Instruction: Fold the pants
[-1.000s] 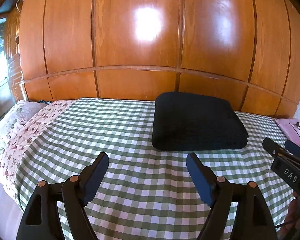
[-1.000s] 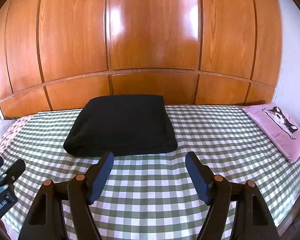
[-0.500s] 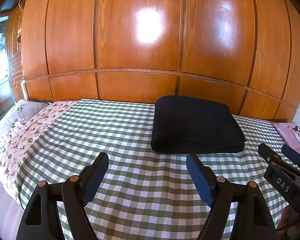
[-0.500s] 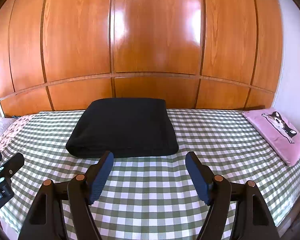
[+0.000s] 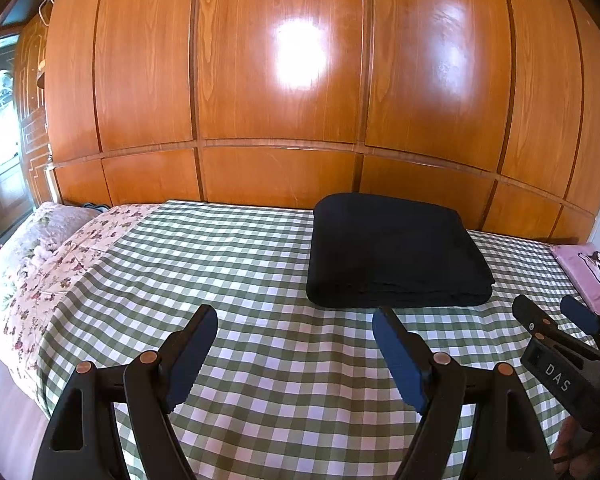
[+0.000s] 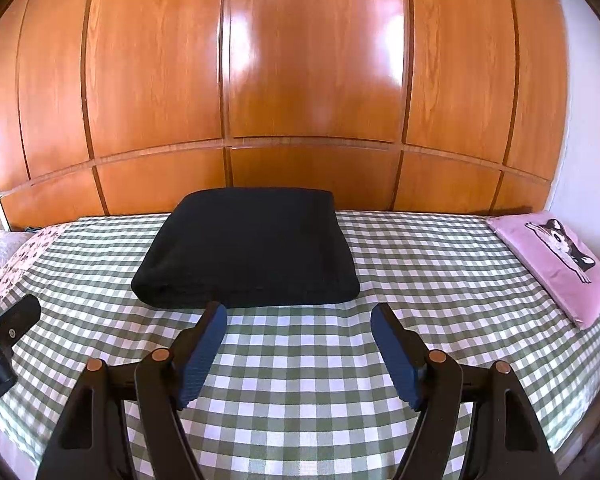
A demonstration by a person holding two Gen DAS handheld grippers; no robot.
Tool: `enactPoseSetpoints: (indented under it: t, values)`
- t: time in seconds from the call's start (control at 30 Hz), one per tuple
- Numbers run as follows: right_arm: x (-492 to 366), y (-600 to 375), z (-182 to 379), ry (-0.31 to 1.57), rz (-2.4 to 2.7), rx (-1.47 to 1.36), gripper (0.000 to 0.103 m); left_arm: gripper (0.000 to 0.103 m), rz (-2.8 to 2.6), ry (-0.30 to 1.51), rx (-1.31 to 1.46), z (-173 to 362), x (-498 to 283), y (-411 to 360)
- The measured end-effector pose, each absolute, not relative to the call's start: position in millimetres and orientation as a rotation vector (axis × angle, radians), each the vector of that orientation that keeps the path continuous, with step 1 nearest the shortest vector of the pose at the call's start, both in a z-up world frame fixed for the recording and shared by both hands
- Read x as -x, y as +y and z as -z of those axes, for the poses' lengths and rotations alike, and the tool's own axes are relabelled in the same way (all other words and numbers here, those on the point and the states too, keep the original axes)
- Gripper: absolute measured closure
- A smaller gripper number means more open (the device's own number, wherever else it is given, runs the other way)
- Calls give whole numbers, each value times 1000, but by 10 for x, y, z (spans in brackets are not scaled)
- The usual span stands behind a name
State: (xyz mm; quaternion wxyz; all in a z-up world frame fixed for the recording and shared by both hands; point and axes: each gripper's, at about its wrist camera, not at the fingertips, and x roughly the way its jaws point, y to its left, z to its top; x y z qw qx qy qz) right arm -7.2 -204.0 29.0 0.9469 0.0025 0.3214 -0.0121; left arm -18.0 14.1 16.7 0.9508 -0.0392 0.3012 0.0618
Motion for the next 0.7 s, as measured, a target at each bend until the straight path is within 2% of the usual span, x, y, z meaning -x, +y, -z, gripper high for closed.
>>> enactPoseSetpoints:
  t: [0.7]
  values:
    - [52, -2006, -215, 677, 10, 4, 28, 22, -140, 587, 87, -276, 242, 153]
